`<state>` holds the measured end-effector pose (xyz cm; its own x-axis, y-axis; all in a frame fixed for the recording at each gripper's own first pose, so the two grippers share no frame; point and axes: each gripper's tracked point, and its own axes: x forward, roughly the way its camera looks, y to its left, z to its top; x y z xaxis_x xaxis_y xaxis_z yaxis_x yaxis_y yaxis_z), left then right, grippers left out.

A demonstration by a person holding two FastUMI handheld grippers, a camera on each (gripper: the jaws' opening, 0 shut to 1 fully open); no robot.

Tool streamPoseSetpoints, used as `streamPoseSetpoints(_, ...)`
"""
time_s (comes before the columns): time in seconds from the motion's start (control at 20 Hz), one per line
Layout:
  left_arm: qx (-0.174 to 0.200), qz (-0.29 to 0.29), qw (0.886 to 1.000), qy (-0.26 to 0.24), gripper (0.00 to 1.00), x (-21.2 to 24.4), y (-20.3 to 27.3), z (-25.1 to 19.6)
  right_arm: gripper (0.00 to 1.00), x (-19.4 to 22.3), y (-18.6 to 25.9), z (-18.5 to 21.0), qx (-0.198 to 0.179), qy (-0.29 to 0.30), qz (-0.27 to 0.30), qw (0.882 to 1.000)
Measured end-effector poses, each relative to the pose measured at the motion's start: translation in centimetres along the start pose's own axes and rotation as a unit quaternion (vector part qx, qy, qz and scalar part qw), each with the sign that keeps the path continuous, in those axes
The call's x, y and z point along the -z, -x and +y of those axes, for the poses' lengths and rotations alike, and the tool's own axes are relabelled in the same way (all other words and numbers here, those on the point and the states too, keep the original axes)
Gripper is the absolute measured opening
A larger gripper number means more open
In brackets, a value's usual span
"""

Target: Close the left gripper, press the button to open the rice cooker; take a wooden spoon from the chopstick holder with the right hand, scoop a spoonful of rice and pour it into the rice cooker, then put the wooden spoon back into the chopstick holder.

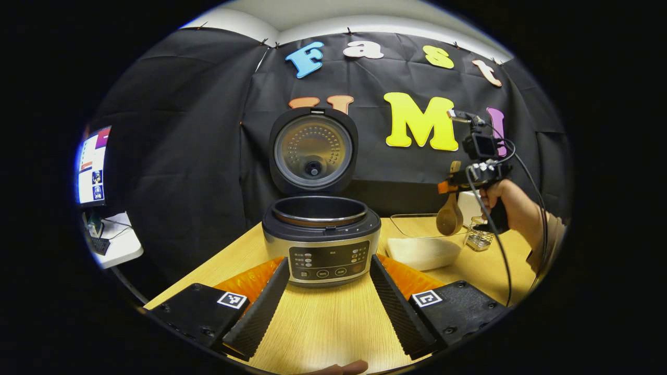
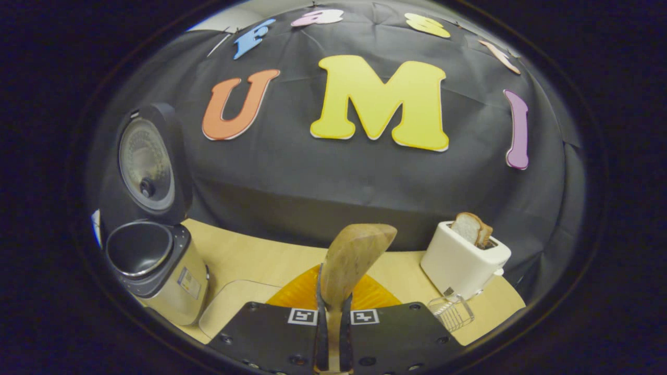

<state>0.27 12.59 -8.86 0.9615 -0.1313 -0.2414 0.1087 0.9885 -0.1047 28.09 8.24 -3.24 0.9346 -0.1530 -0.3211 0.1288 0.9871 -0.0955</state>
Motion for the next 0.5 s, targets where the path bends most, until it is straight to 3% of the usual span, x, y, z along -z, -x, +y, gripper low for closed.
streamPoseSetpoints(0.5, 0.001, 0.0, 1.0, 0.009, 0.99, 0.84, 0.06, 1.03, 0.08, 1.24, -0.15, -0.07, 0.095, 0.053, -0.04, 0.993)
